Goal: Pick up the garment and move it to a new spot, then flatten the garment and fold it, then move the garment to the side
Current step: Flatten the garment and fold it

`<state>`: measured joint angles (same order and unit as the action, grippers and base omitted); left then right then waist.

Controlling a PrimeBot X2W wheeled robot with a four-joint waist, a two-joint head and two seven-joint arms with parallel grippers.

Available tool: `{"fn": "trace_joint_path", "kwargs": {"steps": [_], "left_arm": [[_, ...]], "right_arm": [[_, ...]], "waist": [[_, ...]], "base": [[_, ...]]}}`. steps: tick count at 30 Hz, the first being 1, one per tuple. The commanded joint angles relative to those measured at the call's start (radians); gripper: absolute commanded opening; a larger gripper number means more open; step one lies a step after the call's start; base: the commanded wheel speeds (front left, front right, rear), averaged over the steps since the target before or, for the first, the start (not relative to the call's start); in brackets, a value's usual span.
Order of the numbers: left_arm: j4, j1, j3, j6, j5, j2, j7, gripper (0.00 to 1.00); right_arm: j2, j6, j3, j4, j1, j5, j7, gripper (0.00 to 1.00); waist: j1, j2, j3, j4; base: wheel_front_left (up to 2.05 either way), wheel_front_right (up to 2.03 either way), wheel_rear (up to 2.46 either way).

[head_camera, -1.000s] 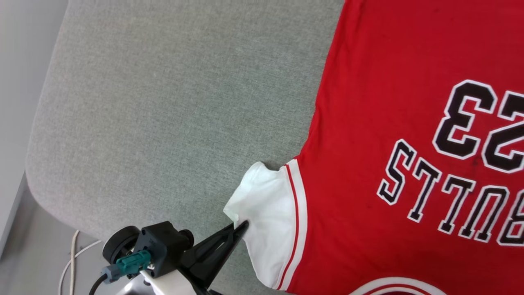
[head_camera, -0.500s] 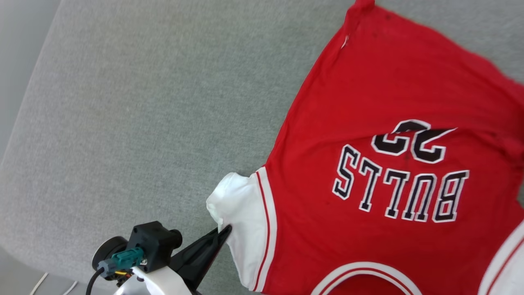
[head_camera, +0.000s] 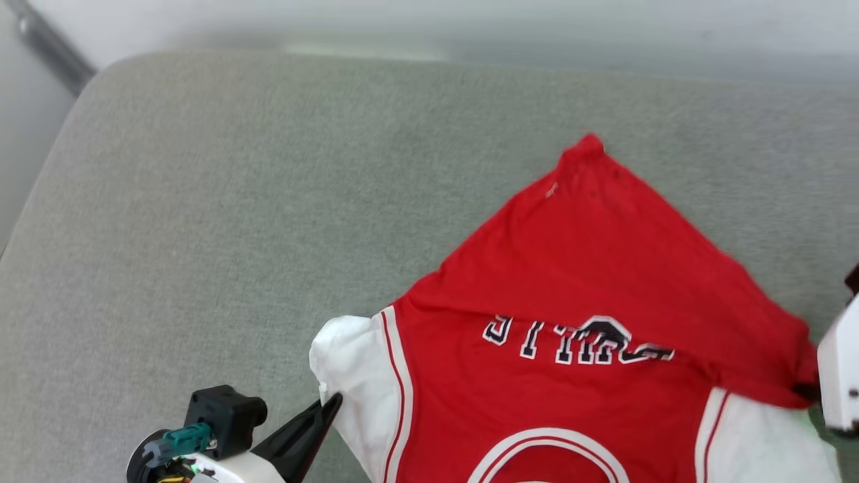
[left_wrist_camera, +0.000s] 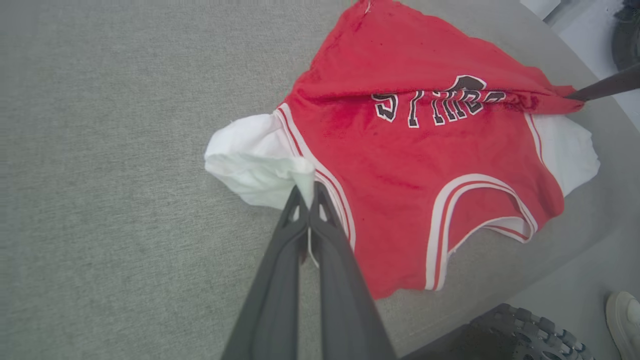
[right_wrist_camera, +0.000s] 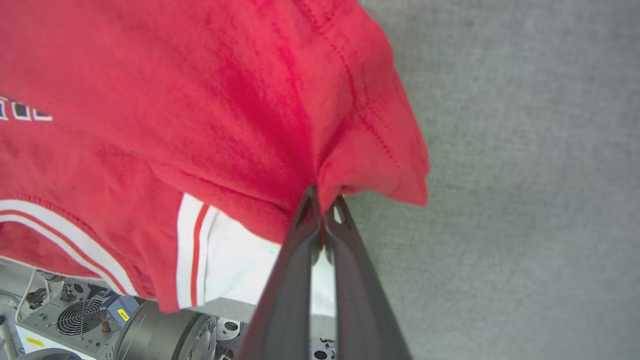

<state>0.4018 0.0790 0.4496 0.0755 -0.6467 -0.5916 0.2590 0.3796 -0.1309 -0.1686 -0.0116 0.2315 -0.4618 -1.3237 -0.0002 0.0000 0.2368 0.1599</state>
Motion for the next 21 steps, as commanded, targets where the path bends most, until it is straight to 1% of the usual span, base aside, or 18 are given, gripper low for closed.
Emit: {"fn": "trace_joint_path", "kwargs": {"steps": [1, 3, 6, 10, 13, 17, 19, 21], "left_arm": [[-0.002, 0.009, -0.003, 0.004, -0.002, -0.002, -0.009, 0.00], [-0.007, 0.020, -0.007, 0.009, -0.009, 0.000, -0.013, 0.00], [-0.011, 0.030, -0.017, 0.019, -0.016, 0.003, -0.022, 0.00], [-0.016, 0.037, -0.023, 0.032, -0.025, 0.023, -0.043, 0.00], [-0.026, 0.033, -0.020, 0.036, -0.027, 0.034, -0.051, 0.00], [-0.031, 0.024, -0.014, 0.035, -0.026, 0.044, -0.054, 0.00], [-0.031, 0.020, -0.012, 0.034, -0.025, 0.043, -0.052, 0.00], [-0.026, 0.018, -0.011, 0.033, -0.023, 0.041, -0.049, 0.00]], "right_arm": [[-0.006, 0.000, -0.006, 0.011, -0.030, -0.009, 0.006, 0.00], [-0.011, 0.000, -0.016, 0.040, -0.090, -0.027, 0.023, 0.00], [-0.039, 0.000, -0.037, 0.082, -0.174, -0.057, 0.038, 0.00], [-0.065, 0.000, -0.063, 0.122, -0.279, -0.079, 0.050, 0.00], [-0.087, 0.000, -0.076, 0.132, -0.329, -0.086, 0.070, 0.00], [-0.098, 0.000, -0.070, 0.135, -0.359, -0.093, 0.093, 0.00], [-0.090, 0.000, -0.060, 0.139, -0.354, -0.100, 0.104, 1.00], [-0.078, 0.000, -0.059, 0.139, -0.333, -0.112, 0.118, 1.00]], "waist": [[0.0002, 0.0000, -0.040, -0.035], [0.0002, 0.0000, -0.059, -0.044], [0.0002, 0.0000, -0.082, -0.058], [0.0002, 0.0000, -0.098, -0.068], [0.0002, 0.0000, -0.106, -0.072], [0.0002, 0.0000, -0.109, -0.074], [0.0002, 0.0000, -0.108, -0.073], [0.0002, 0.0000, -0.105, -0.071]], "base": [[0.00, 0.00, 0.00], [0.00, 0.00, 0.00], [0.00, 0.00, 0.00], [0.00, 0.00, 0.00], [0.00, 0.00, 0.00], [0.00, 0.00, 0.00], [0.00, 0.00, 0.00], [0.00, 0.00, 0.00]]}}
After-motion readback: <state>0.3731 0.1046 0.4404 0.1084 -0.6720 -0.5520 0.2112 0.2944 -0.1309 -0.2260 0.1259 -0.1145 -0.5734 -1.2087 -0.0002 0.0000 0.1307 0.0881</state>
